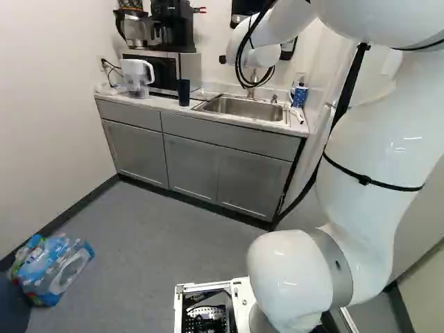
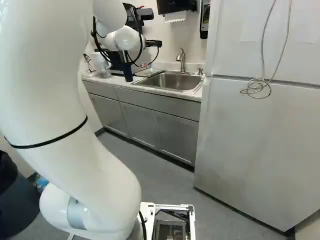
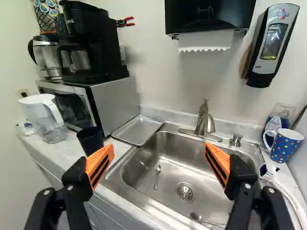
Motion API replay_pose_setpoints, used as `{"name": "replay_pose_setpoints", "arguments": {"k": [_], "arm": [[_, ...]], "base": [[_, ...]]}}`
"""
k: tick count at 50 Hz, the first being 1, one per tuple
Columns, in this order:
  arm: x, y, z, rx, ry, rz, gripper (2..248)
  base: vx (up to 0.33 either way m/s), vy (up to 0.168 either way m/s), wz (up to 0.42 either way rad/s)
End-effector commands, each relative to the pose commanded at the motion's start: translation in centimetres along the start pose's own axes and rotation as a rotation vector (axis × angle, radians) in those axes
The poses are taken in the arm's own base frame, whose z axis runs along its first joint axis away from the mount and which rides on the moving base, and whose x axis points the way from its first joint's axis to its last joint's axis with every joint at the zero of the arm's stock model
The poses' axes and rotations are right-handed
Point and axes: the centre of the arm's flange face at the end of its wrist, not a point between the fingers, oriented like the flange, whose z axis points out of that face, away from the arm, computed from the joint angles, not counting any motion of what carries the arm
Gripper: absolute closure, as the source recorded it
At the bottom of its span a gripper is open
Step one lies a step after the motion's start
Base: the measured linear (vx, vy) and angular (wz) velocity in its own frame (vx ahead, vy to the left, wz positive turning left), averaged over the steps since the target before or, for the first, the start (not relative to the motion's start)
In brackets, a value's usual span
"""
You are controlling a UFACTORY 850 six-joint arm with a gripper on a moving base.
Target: Rinse the cup and place it in the tray
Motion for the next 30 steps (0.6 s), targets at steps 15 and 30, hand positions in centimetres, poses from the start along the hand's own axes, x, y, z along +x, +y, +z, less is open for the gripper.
{"name": "replay_pose_setpoints", "arguments": {"k": [15,30], "arm": [[0.00,0.00,0.00,0.000,0.000,0.000,3],[0.00,0.00,0.00,0.000,0.000,0.000,3]], "base": [[0.093,0.002,-0.006],[0.091,0.006,-0.009]]}}
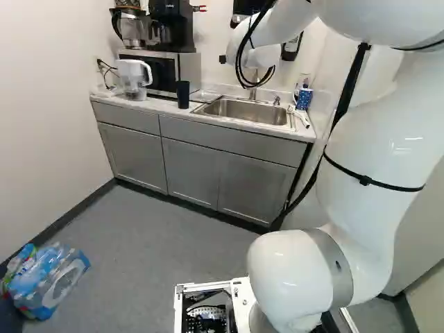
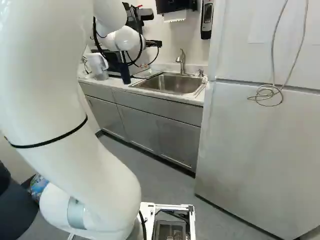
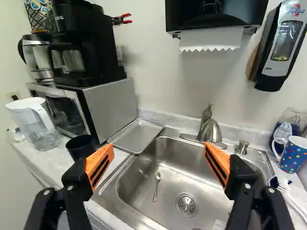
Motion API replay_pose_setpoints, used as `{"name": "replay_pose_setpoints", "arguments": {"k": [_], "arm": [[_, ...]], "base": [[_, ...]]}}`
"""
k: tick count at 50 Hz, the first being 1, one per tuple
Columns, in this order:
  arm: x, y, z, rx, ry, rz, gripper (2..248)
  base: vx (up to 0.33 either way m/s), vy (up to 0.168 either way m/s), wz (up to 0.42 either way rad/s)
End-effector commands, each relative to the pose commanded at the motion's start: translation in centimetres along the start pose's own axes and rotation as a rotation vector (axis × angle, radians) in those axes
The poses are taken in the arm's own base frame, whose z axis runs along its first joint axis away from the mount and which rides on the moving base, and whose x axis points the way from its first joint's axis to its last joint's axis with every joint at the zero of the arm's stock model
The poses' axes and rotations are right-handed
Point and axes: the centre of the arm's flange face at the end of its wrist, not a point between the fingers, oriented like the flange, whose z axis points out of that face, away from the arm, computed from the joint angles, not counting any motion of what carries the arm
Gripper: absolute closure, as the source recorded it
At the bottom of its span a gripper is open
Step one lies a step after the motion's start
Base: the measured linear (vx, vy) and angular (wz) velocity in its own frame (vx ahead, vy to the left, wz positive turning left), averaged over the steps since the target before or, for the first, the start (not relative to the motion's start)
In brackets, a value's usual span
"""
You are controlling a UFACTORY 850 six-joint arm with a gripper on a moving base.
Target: Rinse the cup and place it in the tray
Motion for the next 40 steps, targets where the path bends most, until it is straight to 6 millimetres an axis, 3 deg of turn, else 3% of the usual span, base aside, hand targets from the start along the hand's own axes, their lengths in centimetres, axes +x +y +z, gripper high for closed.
{"name": "replay_pose_setpoints", "arguments": {"k": [40], "arm": [[0.00,0.00,0.00,0.000,0.000,0.000,3]], "base": [[0.100,0.036,-0.013]]}}
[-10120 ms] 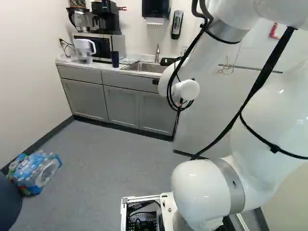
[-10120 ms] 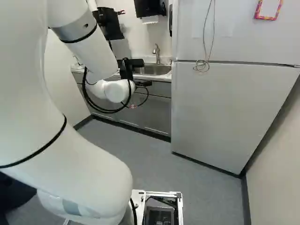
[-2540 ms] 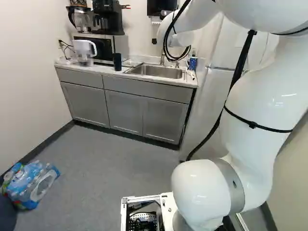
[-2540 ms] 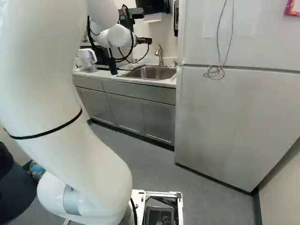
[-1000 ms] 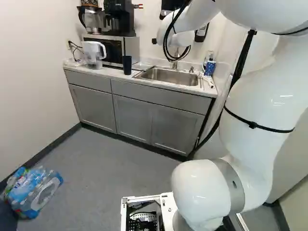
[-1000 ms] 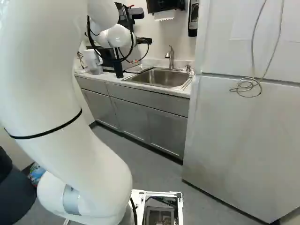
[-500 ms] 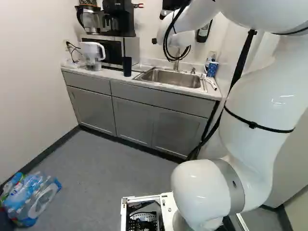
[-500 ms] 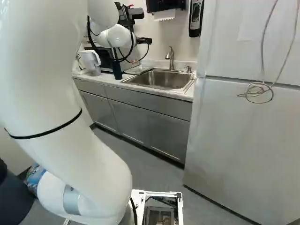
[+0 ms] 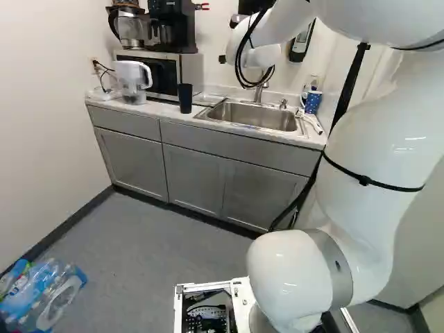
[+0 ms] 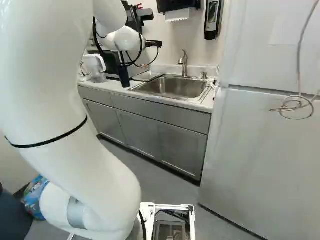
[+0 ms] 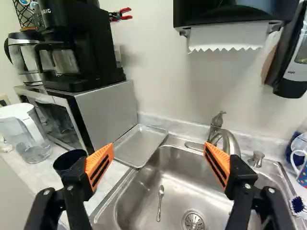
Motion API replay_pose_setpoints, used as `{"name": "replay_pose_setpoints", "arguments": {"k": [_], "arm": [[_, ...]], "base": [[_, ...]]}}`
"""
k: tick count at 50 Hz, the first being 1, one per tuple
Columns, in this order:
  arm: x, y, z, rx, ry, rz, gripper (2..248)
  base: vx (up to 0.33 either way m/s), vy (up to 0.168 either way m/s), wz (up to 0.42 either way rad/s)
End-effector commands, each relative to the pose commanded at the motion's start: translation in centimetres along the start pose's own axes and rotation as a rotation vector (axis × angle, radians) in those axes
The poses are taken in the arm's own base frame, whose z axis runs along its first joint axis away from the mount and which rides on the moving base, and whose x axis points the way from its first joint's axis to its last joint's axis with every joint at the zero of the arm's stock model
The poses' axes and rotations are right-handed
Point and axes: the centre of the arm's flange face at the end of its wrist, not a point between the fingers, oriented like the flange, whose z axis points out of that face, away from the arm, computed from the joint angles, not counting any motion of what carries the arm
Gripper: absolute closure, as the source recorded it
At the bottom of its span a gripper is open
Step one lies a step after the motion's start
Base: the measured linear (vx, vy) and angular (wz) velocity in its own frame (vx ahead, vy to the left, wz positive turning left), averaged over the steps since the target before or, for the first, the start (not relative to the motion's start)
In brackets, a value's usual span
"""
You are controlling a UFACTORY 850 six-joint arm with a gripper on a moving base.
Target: Rinse the cup and place it in the tray
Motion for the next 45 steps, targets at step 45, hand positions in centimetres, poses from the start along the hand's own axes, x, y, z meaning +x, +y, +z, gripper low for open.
{"name": "replay_pose_setpoints", "arguments": {"k": [45], "arm": [[0.00,0.00,0.00,0.000,0.000,0.000,3]], "base": [[0.113,0.007,0.000]]}}
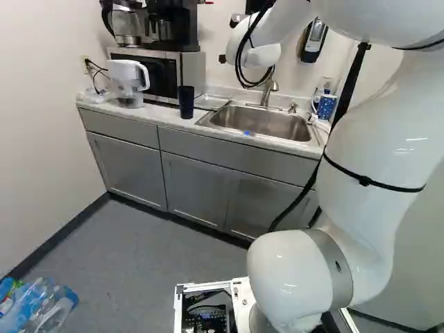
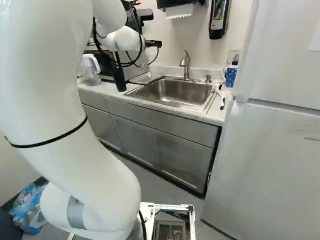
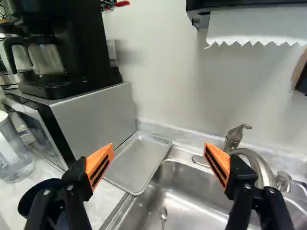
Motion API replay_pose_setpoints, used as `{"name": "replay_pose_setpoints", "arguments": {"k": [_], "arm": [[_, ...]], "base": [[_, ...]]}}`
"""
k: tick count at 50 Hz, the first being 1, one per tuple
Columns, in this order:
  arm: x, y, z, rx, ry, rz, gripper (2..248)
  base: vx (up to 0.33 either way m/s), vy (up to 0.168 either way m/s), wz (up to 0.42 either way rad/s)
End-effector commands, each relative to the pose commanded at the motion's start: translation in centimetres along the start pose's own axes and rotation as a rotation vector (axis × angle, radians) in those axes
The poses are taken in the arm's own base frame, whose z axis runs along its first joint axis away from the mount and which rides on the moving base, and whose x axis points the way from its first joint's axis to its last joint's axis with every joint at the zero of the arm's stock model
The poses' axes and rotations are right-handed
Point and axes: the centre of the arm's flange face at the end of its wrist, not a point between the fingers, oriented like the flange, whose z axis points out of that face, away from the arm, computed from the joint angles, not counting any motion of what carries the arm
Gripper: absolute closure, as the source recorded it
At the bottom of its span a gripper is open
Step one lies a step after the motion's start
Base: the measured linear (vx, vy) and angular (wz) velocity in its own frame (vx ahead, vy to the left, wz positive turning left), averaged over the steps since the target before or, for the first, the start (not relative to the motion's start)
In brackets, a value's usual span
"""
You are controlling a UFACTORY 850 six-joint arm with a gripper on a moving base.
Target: Rinse the cup and place it in the tray
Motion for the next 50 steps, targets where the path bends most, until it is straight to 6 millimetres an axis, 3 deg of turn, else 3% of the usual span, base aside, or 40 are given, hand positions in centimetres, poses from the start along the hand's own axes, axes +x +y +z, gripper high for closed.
{"name": "replay_pose_setpoints", "arguments": {"k": [50], "arm": [[0.00,0.00,0.00,0.000,0.000,0.000,3]], "base": [[0.079,0.002,0.001]]}}
